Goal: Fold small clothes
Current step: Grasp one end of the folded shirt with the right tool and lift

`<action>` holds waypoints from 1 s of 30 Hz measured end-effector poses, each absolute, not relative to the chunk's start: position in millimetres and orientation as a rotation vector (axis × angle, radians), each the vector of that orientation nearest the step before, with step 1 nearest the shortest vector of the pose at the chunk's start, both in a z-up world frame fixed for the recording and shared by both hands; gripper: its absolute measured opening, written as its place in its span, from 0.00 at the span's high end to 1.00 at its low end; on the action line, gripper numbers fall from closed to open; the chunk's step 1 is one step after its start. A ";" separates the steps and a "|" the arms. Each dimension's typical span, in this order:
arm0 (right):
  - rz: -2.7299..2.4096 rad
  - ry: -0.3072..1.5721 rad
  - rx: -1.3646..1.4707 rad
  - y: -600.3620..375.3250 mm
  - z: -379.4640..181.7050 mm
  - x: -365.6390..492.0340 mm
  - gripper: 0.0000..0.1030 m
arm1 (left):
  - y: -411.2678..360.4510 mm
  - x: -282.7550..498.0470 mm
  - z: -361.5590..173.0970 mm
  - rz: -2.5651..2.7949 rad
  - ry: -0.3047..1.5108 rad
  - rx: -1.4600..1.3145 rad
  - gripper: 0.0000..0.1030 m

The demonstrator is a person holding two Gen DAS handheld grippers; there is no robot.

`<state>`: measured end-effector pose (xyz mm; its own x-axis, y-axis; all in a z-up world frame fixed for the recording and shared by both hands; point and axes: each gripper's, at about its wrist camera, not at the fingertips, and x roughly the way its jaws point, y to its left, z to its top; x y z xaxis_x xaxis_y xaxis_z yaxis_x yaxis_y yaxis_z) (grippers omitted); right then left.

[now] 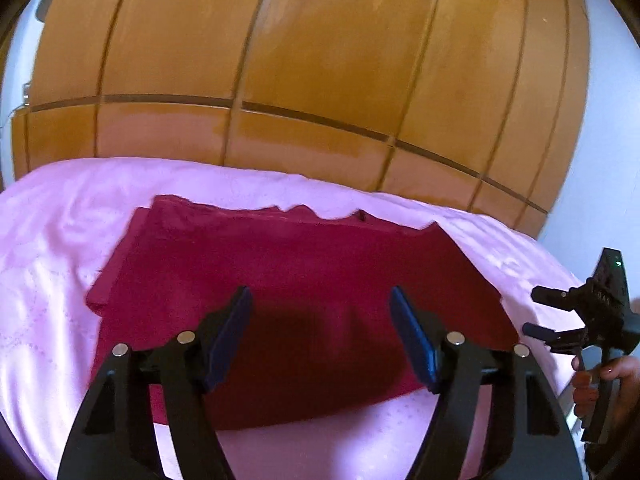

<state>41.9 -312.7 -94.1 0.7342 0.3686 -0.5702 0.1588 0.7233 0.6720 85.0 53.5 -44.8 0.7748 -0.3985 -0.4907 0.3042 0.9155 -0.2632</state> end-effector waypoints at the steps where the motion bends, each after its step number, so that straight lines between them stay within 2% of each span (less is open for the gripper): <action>1: 0.143 0.770 0.790 -311.0 -97.0 39.0 0.09 | 51.0 87.5 -47.5 -0.400 0.586 -0.174 0.35; 5: 0.166 0.836 0.856 -302.7 -111.1 27.3 0.09 | 41.0 94.1 -57.5 -0.445 0.633 -0.184 0.48; 10: 0.162 0.829 0.878 -303.1 -118.4 25.1 0.09 | 26.1 109.2 -81.7 -0.495 0.733 -0.199 0.56; 13: 0.164 0.805 0.872 -301.5 -117.8 32.5 0.09 | 22.8 115.0 -97.4 -0.483 0.784 -0.212 0.57; 21: 0.134 0.745 0.881 -305.5 -118.0 63.1 0.10 | 16.5 108.2 -103.2 -0.485 0.769 -0.149 0.57; 23: 0.122 0.736 0.906 -310.3 -118.7 70.1 0.14 | 16.3 108.3 -103.9 -0.484 0.769 -0.148 0.57; 30: 0.122 0.733 1.023 -328.1 -131.3 90.6 0.38 | 17.2 109.9 -105.6 -0.488 0.766 -0.156 0.57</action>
<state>90.6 -328.1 -131.3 0.7587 0.4198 -0.4981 0.2354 0.5363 0.8105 109.9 17.2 -105.6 0.6161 -0.4776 -0.6263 0.3663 0.8777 -0.3090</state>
